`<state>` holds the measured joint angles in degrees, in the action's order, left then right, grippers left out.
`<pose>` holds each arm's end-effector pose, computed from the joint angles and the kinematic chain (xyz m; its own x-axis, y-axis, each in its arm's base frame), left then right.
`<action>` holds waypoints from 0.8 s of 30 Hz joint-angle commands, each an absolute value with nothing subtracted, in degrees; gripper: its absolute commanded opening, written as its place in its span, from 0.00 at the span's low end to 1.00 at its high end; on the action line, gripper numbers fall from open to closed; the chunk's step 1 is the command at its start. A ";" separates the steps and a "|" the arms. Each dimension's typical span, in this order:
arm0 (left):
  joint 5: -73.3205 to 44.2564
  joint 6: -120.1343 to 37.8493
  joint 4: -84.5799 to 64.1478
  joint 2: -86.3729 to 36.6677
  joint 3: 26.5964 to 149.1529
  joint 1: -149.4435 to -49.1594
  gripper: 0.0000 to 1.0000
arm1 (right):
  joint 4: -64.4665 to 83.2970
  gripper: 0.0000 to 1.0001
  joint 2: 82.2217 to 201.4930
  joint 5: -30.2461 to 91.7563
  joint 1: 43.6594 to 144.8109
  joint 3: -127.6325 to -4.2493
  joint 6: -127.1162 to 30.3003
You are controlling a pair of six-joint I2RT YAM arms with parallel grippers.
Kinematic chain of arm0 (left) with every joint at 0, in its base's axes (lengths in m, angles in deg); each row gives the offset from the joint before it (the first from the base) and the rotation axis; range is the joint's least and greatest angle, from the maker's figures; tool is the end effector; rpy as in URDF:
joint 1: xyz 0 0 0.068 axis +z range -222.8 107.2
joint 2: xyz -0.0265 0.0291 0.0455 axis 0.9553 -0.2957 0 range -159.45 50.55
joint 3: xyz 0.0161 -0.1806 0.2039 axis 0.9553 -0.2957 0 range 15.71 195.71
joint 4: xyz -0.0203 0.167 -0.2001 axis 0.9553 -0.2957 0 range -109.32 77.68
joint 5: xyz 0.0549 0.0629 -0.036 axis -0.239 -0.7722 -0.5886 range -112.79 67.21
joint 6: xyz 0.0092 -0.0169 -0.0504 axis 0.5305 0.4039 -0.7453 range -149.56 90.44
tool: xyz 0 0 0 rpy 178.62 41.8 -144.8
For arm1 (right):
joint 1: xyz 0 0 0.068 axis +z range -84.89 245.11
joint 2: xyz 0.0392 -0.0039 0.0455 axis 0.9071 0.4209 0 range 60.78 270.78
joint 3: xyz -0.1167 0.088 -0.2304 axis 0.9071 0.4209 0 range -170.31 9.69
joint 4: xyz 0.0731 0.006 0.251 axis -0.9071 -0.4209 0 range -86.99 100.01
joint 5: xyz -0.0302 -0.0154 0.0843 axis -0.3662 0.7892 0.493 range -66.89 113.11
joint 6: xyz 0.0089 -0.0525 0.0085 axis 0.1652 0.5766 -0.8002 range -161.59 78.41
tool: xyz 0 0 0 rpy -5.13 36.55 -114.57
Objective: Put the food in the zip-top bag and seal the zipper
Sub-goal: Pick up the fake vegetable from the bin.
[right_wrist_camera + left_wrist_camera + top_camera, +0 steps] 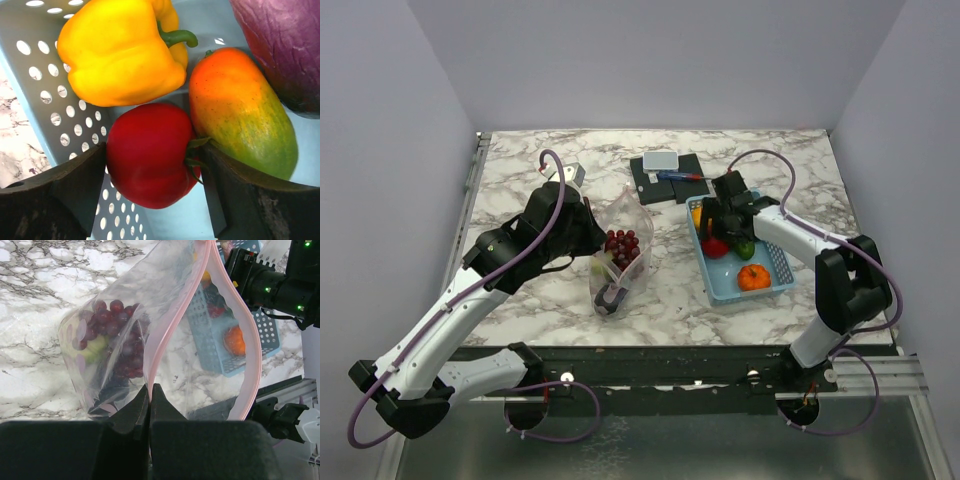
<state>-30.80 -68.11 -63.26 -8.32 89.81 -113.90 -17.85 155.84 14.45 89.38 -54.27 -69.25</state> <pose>0.1486 -0.1230 0.3980 -0.6965 -0.2113 -0.6858 0.1684 0.8808 -0.4425 0.3126 0.1351 0.2078 -0.8477 0.1212 -0.5165 0.0654 0.9900 0.1250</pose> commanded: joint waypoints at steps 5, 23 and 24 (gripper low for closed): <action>-31.75 -68.24 -64.09 -7.62 90.15 -114.17 0.00 | -15.15 0.50 156.60 16.41 88.49 -51.84 -69.91; -31.76 -68.59 -63.71 -7.68 89.62 -114.14 0.00 | -21.26 0.01 141.99 17.56 88.40 -56.55 -64.83; -31.70 -68.60 -63.60 -7.64 89.58 -114.15 0.00 | -21.16 0.01 140.90 18.09 88.45 -56.84 -64.13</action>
